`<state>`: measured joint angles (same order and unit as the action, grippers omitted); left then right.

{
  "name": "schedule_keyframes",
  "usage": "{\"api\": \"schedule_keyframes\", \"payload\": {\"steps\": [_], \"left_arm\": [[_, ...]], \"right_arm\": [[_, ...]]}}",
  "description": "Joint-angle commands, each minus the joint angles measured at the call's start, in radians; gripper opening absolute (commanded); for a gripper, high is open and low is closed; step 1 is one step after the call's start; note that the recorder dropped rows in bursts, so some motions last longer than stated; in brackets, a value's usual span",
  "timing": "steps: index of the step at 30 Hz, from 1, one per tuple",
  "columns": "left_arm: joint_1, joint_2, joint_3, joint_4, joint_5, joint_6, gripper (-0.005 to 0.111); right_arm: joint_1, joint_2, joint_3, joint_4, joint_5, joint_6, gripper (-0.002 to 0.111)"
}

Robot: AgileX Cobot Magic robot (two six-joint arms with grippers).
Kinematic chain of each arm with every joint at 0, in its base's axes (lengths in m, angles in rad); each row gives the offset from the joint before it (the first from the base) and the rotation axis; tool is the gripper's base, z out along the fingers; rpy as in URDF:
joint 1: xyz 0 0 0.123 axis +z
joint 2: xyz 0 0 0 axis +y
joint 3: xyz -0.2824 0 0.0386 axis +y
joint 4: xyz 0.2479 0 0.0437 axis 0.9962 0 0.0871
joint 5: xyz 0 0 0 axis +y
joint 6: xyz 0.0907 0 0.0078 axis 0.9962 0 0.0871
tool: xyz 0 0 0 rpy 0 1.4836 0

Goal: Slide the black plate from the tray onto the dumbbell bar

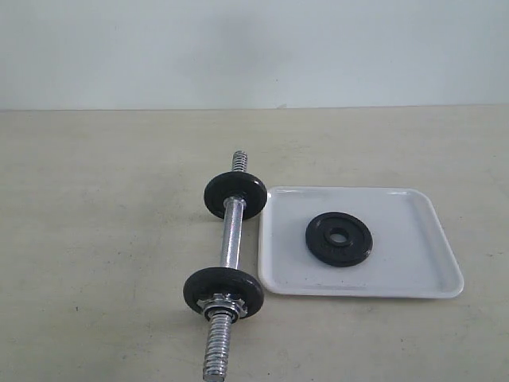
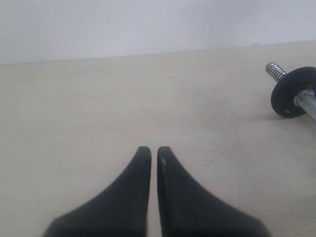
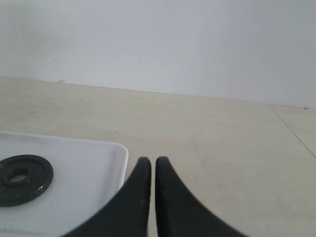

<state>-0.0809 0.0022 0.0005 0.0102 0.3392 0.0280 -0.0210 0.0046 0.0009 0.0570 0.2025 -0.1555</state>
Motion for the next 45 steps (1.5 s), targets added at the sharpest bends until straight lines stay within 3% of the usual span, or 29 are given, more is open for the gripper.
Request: {"api": "schedule_keyframes", "payload": {"steps": [1,27,32,38,45], "left_arm": [[-0.004,-0.002,-0.001,0.006,-0.001,0.003,0.004],[-0.004,-0.002,-0.001,0.006,-0.001,0.003,0.004],[-0.004,-0.002,-0.001,0.006,-0.001,0.003,0.004],[-0.004,-0.002,-0.001,0.006,-0.001,0.003,0.004],[-0.004,-0.002,-0.001,0.006,-0.001,0.003,0.004]], "right_arm": [[0.001,-0.005,-0.001,-0.002,-0.011,-0.003,0.001],[0.001,-0.005,-0.004,-0.002,0.025,-0.003,0.001],[0.001,-0.005,-0.199,-0.002,0.187,-0.003,0.001],[0.001,-0.005,-0.380,-0.002,0.056,-0.003,0.001],[0.001,-0.005,-0.424,-0.002,-0.194,-0.003,0.001]]}}
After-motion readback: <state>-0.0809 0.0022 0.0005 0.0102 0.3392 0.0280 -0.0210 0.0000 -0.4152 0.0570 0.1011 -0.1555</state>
